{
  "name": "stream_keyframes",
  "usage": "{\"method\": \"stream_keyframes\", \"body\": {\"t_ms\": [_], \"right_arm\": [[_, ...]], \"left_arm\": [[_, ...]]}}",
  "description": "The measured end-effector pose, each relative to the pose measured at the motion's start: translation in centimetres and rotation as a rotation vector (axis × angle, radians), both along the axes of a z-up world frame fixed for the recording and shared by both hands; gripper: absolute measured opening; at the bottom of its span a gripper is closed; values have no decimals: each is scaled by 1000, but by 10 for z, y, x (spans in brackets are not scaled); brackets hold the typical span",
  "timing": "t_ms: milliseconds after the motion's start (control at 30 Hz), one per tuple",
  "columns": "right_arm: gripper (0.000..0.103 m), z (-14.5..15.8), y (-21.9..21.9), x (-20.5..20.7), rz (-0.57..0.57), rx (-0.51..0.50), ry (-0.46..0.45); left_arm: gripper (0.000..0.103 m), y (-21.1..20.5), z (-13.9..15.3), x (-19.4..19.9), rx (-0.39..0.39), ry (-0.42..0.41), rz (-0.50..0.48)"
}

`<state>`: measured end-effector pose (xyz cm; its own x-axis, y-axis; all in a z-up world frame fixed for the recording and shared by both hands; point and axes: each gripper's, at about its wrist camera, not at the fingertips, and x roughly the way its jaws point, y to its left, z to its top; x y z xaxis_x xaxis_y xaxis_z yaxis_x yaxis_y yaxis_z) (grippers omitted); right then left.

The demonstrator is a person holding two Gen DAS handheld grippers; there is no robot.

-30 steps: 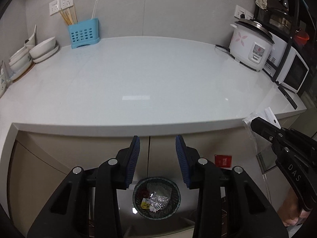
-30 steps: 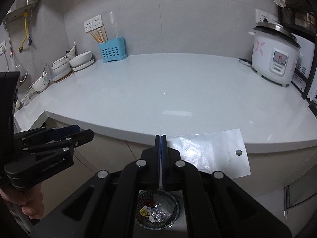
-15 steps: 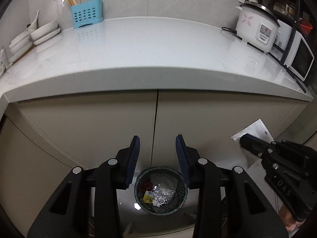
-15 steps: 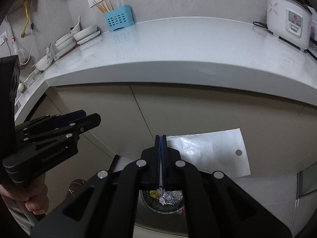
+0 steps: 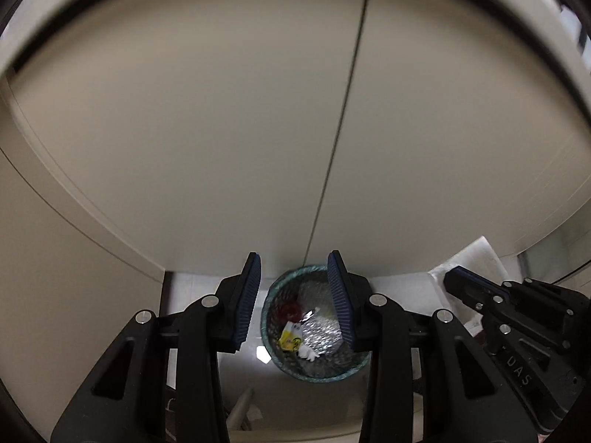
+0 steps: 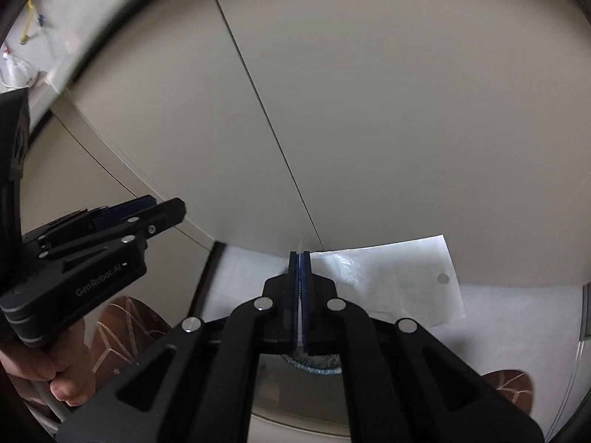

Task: Collect trash
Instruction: 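Carry the PIZZA packet with the left gripper while the right gripper carries the plastic bag to the bin, then open the left gripper over the bin while the right gripper releases the plastic bag into it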

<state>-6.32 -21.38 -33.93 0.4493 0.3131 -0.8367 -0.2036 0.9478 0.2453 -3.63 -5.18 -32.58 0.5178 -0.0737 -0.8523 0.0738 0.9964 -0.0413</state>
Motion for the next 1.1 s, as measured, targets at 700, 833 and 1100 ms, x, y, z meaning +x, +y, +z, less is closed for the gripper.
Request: {"method": "stream_keyframes", "body": {"t_ms": [700,833,1100], "right_arm": [[0,-237,25,52,13,-63,309],[1,-259,23,54,8,-70,334],[16,-268,20,53,10,-96,337]], "left_arm": [[37,6,-231,43,7,262,17],[38,7,-253,39,59,277,1],[49,5,-269,39,52,279,-6]]}}
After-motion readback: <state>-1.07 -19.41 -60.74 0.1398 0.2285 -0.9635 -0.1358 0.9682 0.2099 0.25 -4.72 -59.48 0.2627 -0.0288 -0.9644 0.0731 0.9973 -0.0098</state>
